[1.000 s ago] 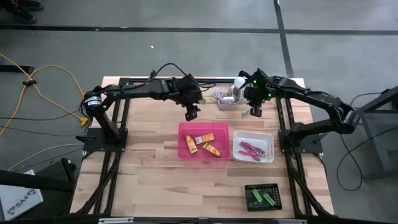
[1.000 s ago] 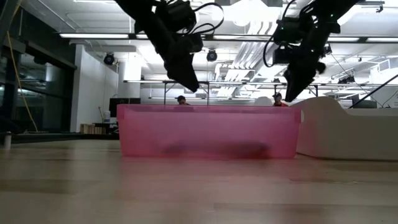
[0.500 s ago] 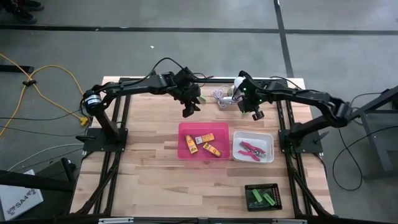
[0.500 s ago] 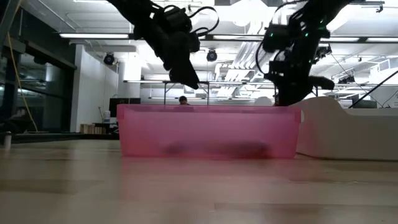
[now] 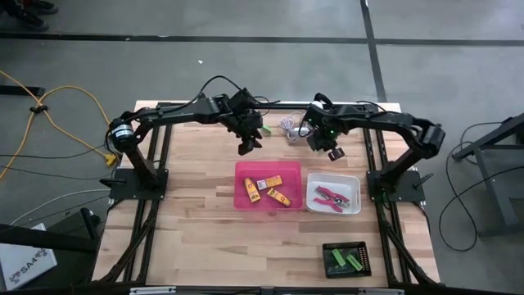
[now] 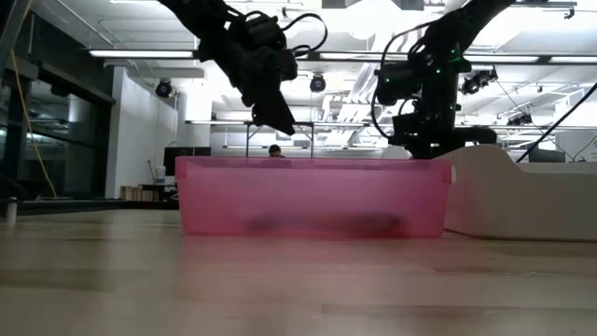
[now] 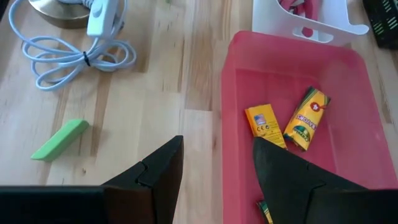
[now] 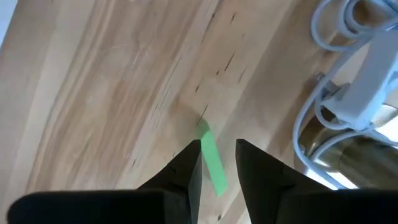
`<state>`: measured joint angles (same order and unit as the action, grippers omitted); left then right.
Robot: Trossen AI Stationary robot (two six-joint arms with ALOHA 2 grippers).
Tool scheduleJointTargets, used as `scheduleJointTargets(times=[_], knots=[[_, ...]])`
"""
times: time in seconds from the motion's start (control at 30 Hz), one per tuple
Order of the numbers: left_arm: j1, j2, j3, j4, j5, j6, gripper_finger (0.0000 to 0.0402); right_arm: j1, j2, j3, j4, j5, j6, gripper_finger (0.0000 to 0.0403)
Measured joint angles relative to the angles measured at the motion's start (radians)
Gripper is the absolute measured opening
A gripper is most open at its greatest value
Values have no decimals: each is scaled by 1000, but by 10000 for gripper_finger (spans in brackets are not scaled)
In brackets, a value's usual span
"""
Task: Pick & Place School Supplies
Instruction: Put the green eraser into the black bin
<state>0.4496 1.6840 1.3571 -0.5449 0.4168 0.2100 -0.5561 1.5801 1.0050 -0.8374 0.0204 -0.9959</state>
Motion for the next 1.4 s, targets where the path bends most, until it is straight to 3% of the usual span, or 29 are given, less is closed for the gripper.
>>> scheduleJointTargets(times=[0.37, 0.57, 0.87, 1.23, 1.4], knots=[[0, 0, 0, -9, 5, 1, 187, 4, 23, 0, -11, 43, -48, 87], [0, 0, 0, -9, 5, 2, 187, 29, 23, 0, -10, 110, 58, 87], [-3, 0, 0, -10, 27, -11, 187, 54, 23, 0, -13, 113, 34, 87], [-3, 0, 0, -9, 86, -8, 187, 55, 23, 0, -34, 112, 130, 88], [-3, 0, 0, -9, 86, -8, 187, 38, 23, 0, -41, 112, 129, 111]])
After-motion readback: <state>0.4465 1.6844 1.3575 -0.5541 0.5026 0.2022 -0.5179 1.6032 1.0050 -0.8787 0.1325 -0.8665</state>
